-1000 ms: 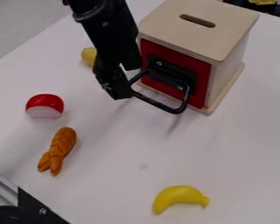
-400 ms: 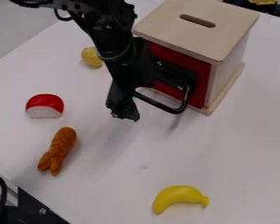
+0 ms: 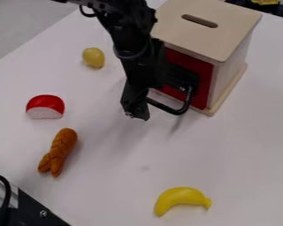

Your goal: Open the drawer

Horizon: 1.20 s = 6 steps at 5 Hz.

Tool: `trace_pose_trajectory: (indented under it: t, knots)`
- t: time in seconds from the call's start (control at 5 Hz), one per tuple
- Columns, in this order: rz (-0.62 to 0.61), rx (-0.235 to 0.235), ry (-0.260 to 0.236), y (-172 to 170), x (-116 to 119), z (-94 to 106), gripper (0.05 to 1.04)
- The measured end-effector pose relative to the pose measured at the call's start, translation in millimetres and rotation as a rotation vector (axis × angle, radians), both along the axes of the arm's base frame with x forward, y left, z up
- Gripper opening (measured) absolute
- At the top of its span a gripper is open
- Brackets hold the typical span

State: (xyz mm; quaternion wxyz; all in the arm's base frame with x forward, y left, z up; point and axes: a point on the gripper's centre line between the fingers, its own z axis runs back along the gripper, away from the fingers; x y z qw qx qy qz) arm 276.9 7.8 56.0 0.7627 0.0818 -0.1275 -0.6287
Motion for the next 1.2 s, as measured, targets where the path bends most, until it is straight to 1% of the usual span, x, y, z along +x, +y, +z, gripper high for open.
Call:
trace_pose_trajectory:
  t: [0.2,0.4,0.6,0.8,1.0,1.2]
  knots:
    - [0.001,0.032,0.026,-3.4,5.0,-7.4,0.998]
    - [0.004,0.083,0.045,-5.1,6.2,-17.4,0.998]
    - [-0.007,0.114,0.069,-6.5,8.2,-27.9,0.961]
    - [-0.001,0.106,0.071,-8.0,7.8,-29.4,0.691]
    - [-0.011,0.089,0.071,-9.5,9.0,-28.5,0.392]
    - [-0.04,0.081,0.084,-7.9,6.8,-28.3,0.191]
